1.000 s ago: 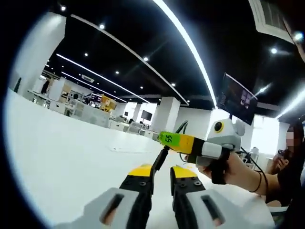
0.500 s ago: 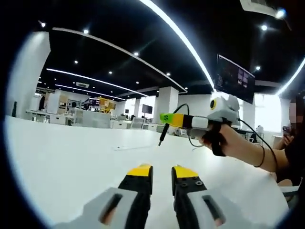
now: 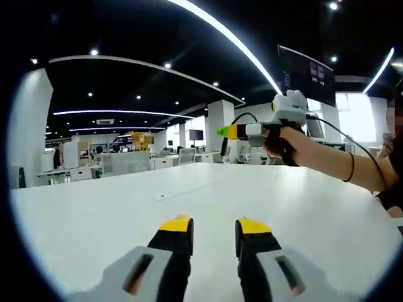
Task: Find the data cable on the table. Grasp the USB connector end of the cable and insert it into the USB port on the table
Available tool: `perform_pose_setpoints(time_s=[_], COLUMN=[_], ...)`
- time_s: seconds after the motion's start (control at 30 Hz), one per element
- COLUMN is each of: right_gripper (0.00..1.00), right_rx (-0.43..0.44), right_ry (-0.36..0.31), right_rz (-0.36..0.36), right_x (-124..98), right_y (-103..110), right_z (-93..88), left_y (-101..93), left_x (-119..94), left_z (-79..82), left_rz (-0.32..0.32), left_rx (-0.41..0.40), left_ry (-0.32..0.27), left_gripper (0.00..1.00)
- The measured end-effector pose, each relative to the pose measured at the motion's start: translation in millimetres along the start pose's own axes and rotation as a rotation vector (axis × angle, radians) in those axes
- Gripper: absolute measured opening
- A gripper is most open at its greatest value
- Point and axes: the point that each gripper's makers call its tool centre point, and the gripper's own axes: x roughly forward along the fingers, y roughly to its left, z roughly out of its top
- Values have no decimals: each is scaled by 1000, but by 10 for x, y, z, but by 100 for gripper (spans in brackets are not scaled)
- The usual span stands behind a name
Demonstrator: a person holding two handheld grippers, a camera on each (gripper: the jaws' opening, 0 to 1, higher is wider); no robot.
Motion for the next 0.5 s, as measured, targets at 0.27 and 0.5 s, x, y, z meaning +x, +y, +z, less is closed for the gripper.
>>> perform_pose_setpoints(time_s=[0.27, 0.5], right_gripper=[5, 5], right_rx=[7, 19], right_ry=[3, 23], right_rz=[-138, -202], right_x=[159, 315], right_y=[-599, -926], right_z=[-18, -89], left_y=[62, 28], left_x=[409, 736], left_z=[-24, 82], left_rz=[-19, -46], left_rx=[45, 79], left_ry=[-32, -81], left_gripper=[34, 35])
